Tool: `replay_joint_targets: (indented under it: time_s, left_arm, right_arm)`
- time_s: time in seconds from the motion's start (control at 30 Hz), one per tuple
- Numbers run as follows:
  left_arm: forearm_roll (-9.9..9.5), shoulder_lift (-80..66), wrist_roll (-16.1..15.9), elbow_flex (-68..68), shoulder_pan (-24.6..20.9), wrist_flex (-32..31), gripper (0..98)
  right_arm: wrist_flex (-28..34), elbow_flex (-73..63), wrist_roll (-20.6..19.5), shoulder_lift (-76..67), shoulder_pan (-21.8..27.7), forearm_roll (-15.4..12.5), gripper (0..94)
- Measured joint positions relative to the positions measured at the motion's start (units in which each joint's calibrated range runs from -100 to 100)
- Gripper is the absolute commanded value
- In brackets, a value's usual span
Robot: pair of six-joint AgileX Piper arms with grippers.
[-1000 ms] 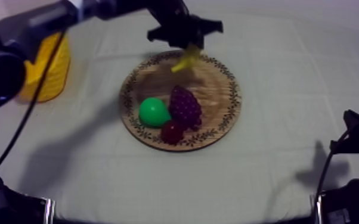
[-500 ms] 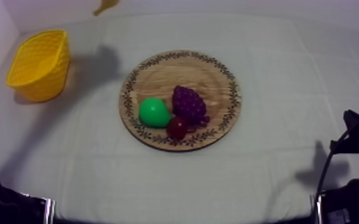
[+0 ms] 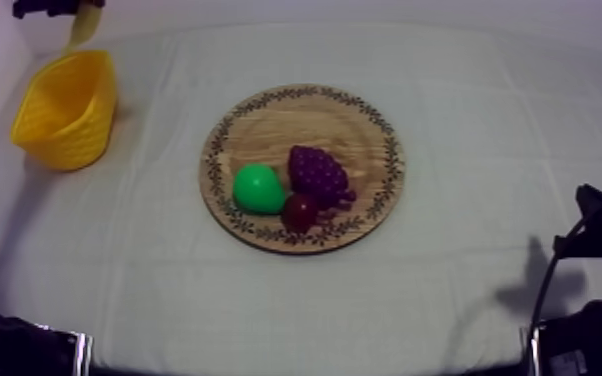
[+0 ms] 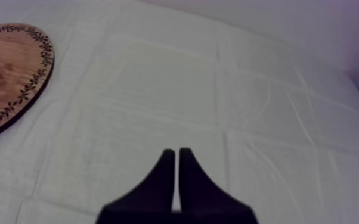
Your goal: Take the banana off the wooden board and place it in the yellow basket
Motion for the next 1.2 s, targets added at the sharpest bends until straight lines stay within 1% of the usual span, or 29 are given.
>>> replay_joint_targets:
  time_s: [0.27, 0.57, 0.63, 0.8, 0.93, 1.07, 1.2]
  left_arm:
    - [-0.05, 4.62, -0.99, 1.61, -4.80, -3.53, 12.0]
    - [0.60, 9.27, -1.68, 3.36, -6.61, -7.16, 16.3]
    - [0.77, 9.48, -1.72, 4.26, -6.93, -7.91, 21.2]
    - [1.52, 9.49, -2.24, 6.55, -7.71, -8.67, 43.9]
    - [1.80, 7.99, -2.79, 8.67, -7.79, -8.78, 57.0]
    - [1.92, 5.31, -3.10, 10.37, -7.51, -8.92, 66.0]
    - [2.12, 1.25, -3.36, 12.84, -6.84, -9.16, 68.6]
  right_arm:
    - [0.00, 0.00, 0.00, 0.00, 0.00, 0.00, 0.6]
    - [0.00, 0.00, 0.00, 0.00, 0.00, 0.00, 0.6]
    - [0.00, 0.00, 0.00, 0.00, 0.00, 0.00, 0.6]
    - [0.00, 0.00, 0.00, 0.00, 0.00, 0.00, 0.6]
    - [0.00, 0.00, 0.00, 0.00, 0.00, 0.00, 0.6]
    - [0.00, 0.00, 0.00, 0.00, 0.00, 0.00, 0.6]
    - [0.00, 0.00, 0.00, 0.00, 0.00, 0.00, 0.6]
